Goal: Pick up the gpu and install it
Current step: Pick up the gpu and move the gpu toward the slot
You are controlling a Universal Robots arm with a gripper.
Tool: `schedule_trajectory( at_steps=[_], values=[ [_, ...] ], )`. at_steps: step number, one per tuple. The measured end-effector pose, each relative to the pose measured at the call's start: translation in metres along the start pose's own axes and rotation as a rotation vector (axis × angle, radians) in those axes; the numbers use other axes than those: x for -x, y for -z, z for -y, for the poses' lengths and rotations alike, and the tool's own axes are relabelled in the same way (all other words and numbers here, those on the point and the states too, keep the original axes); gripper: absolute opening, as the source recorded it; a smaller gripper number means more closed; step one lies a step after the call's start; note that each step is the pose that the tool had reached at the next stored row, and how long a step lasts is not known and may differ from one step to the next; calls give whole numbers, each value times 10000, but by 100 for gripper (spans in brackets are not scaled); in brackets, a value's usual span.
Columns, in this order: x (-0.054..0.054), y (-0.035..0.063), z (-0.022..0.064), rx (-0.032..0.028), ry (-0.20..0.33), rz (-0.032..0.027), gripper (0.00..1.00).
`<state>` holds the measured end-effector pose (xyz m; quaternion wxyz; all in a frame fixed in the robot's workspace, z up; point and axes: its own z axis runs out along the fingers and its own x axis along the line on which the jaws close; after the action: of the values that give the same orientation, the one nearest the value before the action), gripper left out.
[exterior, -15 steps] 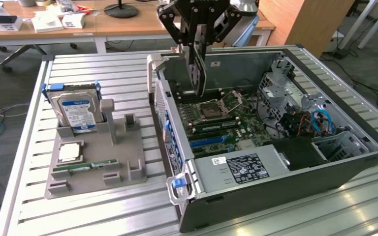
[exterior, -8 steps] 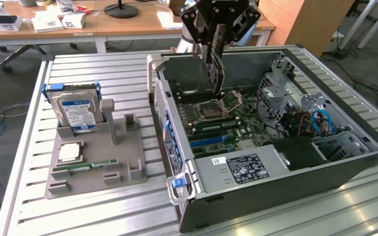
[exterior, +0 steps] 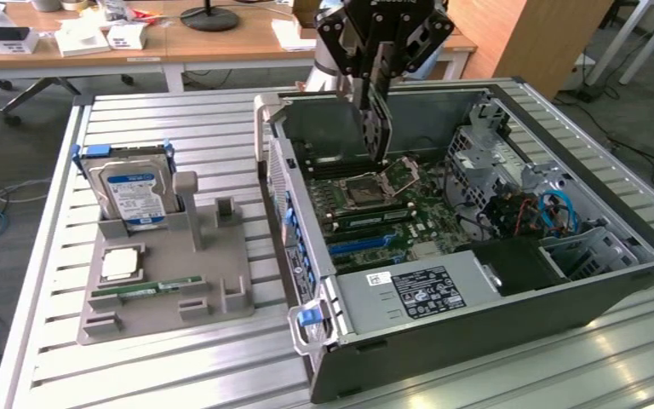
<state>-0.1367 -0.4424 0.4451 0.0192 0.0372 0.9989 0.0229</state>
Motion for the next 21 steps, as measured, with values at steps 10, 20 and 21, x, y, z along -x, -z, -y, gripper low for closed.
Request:
schedule_trajectory(
  at_steps=[10, 20, 21],
  values=[
    [385, -16, -28, -25, -14, -330, 26],
    [789, -34, -58, -52, -26, -694, 26],
    [824, -36, -61, -53, -26, -720, 26]
  ],
)
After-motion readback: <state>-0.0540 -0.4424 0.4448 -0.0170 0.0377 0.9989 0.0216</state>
